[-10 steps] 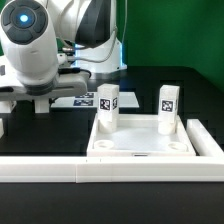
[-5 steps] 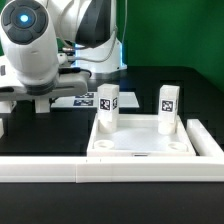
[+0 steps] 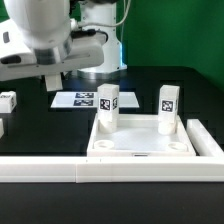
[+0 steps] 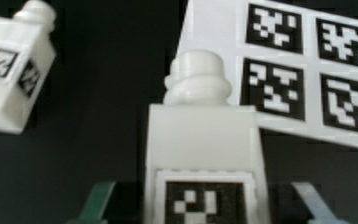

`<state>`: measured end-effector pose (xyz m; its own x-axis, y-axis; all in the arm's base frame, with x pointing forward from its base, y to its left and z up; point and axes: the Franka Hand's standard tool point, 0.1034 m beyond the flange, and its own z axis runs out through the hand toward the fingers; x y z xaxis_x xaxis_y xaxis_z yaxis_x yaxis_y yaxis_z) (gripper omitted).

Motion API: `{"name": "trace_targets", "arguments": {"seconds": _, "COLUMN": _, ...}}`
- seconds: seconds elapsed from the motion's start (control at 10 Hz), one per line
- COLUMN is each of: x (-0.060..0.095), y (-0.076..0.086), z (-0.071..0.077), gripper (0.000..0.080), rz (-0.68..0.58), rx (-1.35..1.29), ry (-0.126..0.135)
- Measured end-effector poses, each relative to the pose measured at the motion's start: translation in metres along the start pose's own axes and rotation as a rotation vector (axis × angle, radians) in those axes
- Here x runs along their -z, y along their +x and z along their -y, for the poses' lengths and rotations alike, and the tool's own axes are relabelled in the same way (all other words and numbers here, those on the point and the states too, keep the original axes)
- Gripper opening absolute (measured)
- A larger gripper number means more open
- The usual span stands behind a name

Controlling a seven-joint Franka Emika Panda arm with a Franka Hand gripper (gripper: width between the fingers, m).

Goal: Assemble square table

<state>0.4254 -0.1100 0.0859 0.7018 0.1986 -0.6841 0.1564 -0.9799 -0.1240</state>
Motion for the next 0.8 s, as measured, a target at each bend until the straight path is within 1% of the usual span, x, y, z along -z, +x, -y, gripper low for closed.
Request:
{"name": "trace_targets", "arguments": {"seconds": 0.1, "x": -0.004, "y": 0.0, "z": 0.0, "gripper": 0.0287, "rz": 0.003, "rx": 0.0, "ry": 0.001}}
{"name": "trace_targets", "arguments": {"seconds": 0.2, "x": -0.004, "y": 0.003, "z": -0.001, "gripper": 0.0287, "rz": -0.015, "rx": 0.002, "ry": -0.004}}
{"name": "trace_targets", "arguments": {"seconds": 0.3, "x": 0.001, "y": 0.008, "z": -0.004, "gripper": 0.0287, "rz": -0.081, "rx": 0.005, "ry": -0.018}}
{"name": "trace_targets", "arguments": {"seconds": 0.4, "x": 0.003, "y": 0.011, "z": -0.005, "gripper": 0.0287, "rz": -0.165, "rx": 0.007, "ry": -0.024}}
{"name": "trace_targets", "arguments": {"seconds": 0.5, "x": 0.006, "y": 0.01, "z": -0.003, "gripper": 0.0287, "rz": -0.216, "rx": 0.002, "ry": -0.019}}
{"name": "trace_targets", "arguments": {"seconds": 0.6, "x": 0.014, "y": 0.013, "z": 0.0, "gripper": 0.0287, "rz": -0.24, "rx": -0.001, "ry": -0.008}}
{"name": "trace_targets", "arguments": {"seconds": 0.7, "x": 0.026, "y": 0.02, "z": 0.001, "gripper": 0.0287, "rz": -0.294, "rx": 0.0, "ry": 0.013}}
{"name": "trace_targets", "arguments": {"seconds": 0.8, "x": 0.039, "y": 0.028, "z": 0.002, "gripper": 0.0287, "rz": -0.354, "rx": -0.005, "ry": 0.018}}
